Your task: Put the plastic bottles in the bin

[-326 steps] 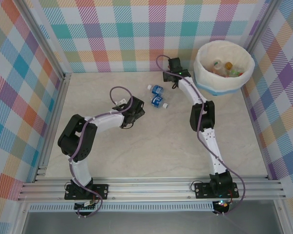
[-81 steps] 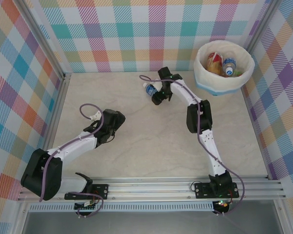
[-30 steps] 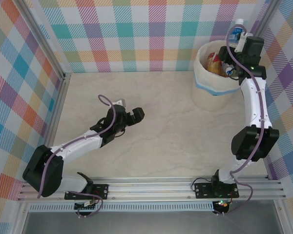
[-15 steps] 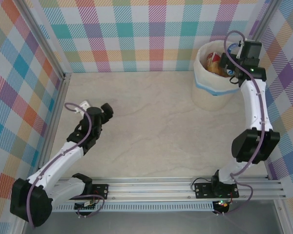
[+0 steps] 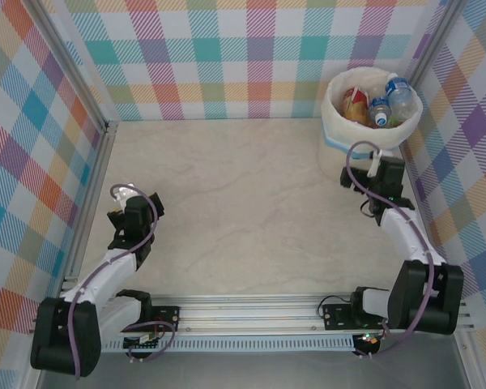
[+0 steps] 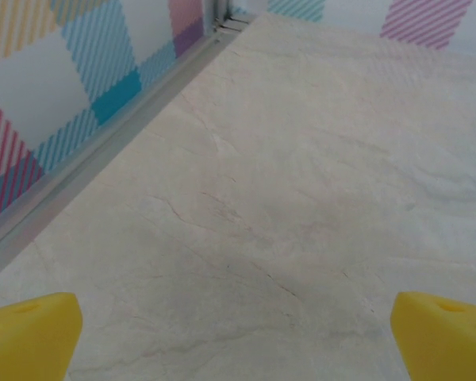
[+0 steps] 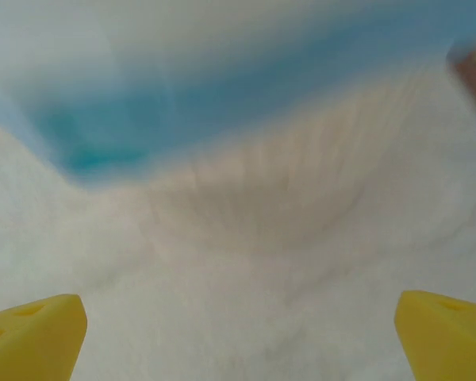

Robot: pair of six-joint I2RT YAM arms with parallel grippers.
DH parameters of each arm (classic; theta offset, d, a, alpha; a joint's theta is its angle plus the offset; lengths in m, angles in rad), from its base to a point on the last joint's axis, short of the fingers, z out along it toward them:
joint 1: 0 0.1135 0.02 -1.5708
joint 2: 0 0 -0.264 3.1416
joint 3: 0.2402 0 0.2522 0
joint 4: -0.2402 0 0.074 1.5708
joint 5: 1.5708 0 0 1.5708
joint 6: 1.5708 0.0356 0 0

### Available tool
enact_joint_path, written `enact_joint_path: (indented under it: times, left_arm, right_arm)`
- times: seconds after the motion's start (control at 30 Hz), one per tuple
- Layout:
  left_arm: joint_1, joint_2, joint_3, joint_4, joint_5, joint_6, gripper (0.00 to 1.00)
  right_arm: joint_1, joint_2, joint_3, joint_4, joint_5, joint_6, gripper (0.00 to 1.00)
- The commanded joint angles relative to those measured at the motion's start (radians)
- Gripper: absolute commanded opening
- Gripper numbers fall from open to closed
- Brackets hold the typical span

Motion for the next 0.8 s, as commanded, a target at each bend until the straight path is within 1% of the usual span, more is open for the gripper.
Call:
enact_joint_path:
  times: [0.0,0.1,0.17,0.23,0.33,0.4,0.43,0.47,0.5,0.53,0.57,0.6,0.67,0.73,0.77]
  left_arm:
    - [0.030,0.098,-0.020,0.265,0.174,0.142,1.00]
    - [0.034,0.212,0.015,0.309,0.270,0.175,1.00]
    - [0.035,0.282,0.020,0.377,0.313,0.182,1.00]
    - [0.035,0.344,0.006,0.487,0.322,0.174,1.00]
    - [0.036,0.403,-0.005,0.564,0.373,0.178,1.00]
    - [0.035,0.483,-0.040,0.698,0.372,0.179,1.00]
    - [0.035,0.535,-0.050,0.786,0.351,0.180,1.00]
    - [0.034,0.541,-0.035,0.772,0.324,0.165,1.00]
    - [0.035,0.511,0.007,0.630,0.263,0.133,1.00]
    - [0.030,0.525,0.020,0.621,0.209,0.124,1.00]
    - [0.020,0.526,0.015,0.637,0.192,0.130,1.00]
    - [0.020,0.521,0.021,0.613,0.190,0.124,1.00]
    - [0.020,0.521,0.020,0.615,0.185,0.123,1.00]
    - [0.019,0.522,0.020,0.618,0.185,0.124,1.00]
    - [0.019,0.524,0.019,0.622,0.185,0.125,1.00]
  right_arm:
    - [0.003,0.041,-0.109,0.285,-0.109,0.043,1.00]
    - [0.002,0.119,-0.153,0.417,-0.200,0.026,1.00]
    - [0.003,0.164,-0.160,0.463,-0.225,0.021,1.00]
    - [0.003,0.198,-0.178,0.530,-0.240,0.015,1.00]
    - [0.005,0.214,-0.185,0.564,-0.256,-0.005,1.00]
    - [0.005,0.219,-0.193,0.588,-0.273,-0.012,1.00]
    - [0.007,0.224,-0.201,0.606,-0.283,-0.017,1.00]
    - [0.008,0.229,-0.208,0.627,-0.285,-0.020,1.00]
    - [0.012,0.231,-0.224,0.642,-0.285,-0.024,1.00]
    - [0.020,0.224,-0.240,0.692,-0.278,-0.033,1.00]
    - [0.030,0.221,-0.262,0.730,-0.255,-0.038,1.00]
    - [0.047,0.219,-0.299,0.791,-0.225,-0.049,1.00]
    - [0.091,0.228,-0.387,0.965,-0.151,-0.080,1.00]
    - [0.122,0.275,-0.474,1.179,-0.100,-0.096,1.00]
    - [0.130,0.288,-0.502,1.245,-0.083,-0.101,1.00]
